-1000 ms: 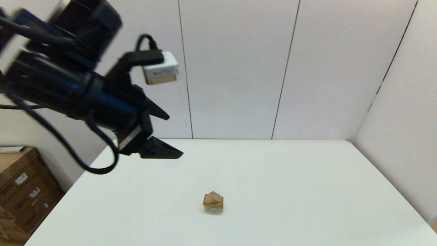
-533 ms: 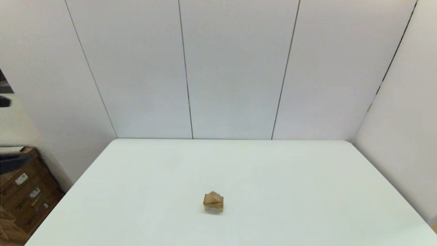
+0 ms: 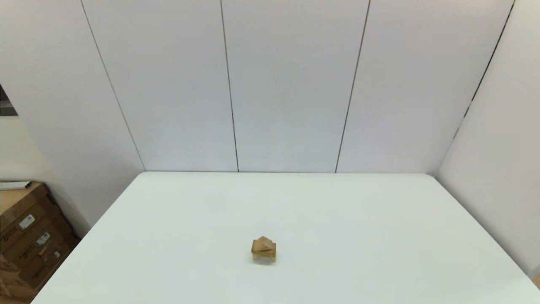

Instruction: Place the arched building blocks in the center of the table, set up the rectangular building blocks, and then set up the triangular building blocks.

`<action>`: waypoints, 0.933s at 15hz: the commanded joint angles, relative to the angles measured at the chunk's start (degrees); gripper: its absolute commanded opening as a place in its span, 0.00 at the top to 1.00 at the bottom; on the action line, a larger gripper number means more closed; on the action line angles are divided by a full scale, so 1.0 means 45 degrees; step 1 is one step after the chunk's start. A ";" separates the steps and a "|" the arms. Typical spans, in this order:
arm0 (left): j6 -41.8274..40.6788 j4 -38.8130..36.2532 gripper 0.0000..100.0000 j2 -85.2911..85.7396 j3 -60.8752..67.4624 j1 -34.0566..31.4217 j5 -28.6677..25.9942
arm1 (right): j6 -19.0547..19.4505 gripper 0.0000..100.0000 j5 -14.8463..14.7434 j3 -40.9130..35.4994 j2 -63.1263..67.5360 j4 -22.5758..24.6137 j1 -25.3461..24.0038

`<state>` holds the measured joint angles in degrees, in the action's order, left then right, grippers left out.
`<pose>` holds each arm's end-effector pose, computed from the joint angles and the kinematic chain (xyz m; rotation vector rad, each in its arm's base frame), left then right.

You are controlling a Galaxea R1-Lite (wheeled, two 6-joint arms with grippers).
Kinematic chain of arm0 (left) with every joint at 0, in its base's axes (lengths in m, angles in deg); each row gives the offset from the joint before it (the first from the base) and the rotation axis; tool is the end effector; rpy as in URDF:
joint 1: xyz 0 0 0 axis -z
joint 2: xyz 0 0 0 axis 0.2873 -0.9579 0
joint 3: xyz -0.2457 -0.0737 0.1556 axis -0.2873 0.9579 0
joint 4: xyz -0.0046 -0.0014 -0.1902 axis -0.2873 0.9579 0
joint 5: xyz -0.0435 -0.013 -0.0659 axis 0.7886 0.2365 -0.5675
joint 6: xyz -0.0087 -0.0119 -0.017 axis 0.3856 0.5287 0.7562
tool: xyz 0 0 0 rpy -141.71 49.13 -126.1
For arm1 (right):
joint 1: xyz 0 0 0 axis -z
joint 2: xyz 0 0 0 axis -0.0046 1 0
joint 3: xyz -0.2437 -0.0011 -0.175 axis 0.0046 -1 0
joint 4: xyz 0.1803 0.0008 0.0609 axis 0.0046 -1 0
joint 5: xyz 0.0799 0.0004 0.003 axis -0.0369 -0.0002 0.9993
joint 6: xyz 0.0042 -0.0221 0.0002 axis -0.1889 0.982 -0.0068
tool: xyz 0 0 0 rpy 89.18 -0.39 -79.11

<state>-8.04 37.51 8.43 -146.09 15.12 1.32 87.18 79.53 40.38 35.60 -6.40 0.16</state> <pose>-0.0901 -0.0109 0.2726 0.2569 0.0779 -0.3717 -0.0230 0.0000 0.0763 -0.0013 -0.0086 0.0046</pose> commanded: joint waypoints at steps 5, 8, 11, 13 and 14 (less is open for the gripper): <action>0.0655 -0.0723 0.00 0.5052 0.4854 0.0271 0.1664 | 0.0003 0.00 0.0004 0.0000 -0.0003 0.0006 0.0005; 0.1280 -0.4239 0.00 0.5052 0.8136 0.0271 0.3774 | 0.0003 0.00 0.0004 0.0000 -0.0003 0.0006 -0.0015; 0.1573 -0.8965 0.00 0.5071 1.1768 0.0271 0.4711 | 0.0003 0.00 0.0004 0.0000 -0.0003 0.0006 -0.0015; 0.1612 -1.0020 0.00 0.5071 1.3389 0.0271 0.4926 | 0.0003 0.00 0.0004 0.0000 -0.0003 0.0006 -0.0015; 0.1690 -1.0196 0.00 0.5071 1.3448 0.0271 0.4907 | 0.0003 0.00 0.0004 0.0000 -0.0003 0.0006 0.0005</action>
<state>-1.14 0.93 31.22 -92.56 16.36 22.04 87.18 79.53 40.38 35.60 -6.40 0.16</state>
